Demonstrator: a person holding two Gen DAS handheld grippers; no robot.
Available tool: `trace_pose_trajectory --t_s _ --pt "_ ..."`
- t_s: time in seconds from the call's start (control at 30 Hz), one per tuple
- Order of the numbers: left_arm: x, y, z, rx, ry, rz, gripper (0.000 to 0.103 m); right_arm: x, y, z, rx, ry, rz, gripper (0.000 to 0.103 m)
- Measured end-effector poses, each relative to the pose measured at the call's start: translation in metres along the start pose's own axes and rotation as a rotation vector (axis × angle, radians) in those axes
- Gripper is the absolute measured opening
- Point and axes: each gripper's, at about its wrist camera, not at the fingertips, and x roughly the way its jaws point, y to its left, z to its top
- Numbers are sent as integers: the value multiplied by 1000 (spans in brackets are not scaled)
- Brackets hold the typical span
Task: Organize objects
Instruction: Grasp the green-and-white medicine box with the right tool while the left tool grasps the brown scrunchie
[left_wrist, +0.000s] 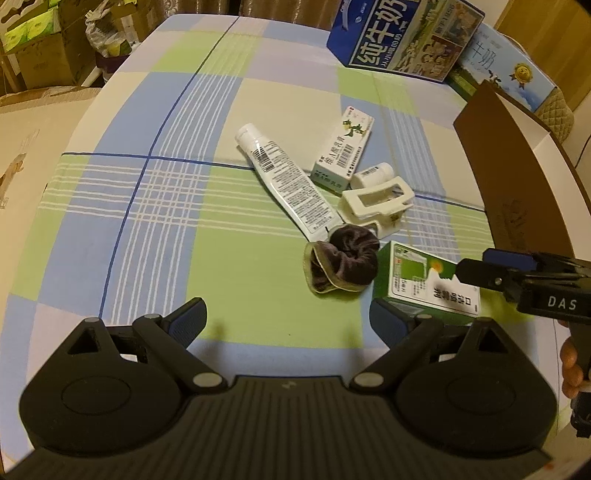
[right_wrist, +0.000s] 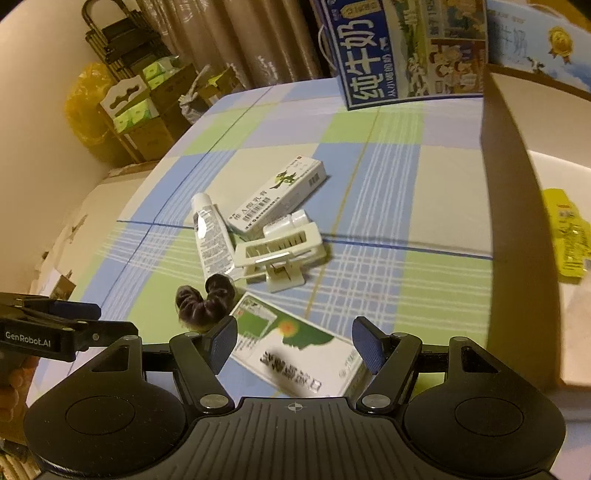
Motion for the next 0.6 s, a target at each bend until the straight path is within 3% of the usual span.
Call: trace_pose_trajectory --t_s 0.4,0.6 --pt "15 6 4 1 29 11 93 13 -6 -17 -3 68 111 66" --pt "21 4 6 7 35 2 93 10 18 -33 -72 96 83 66"
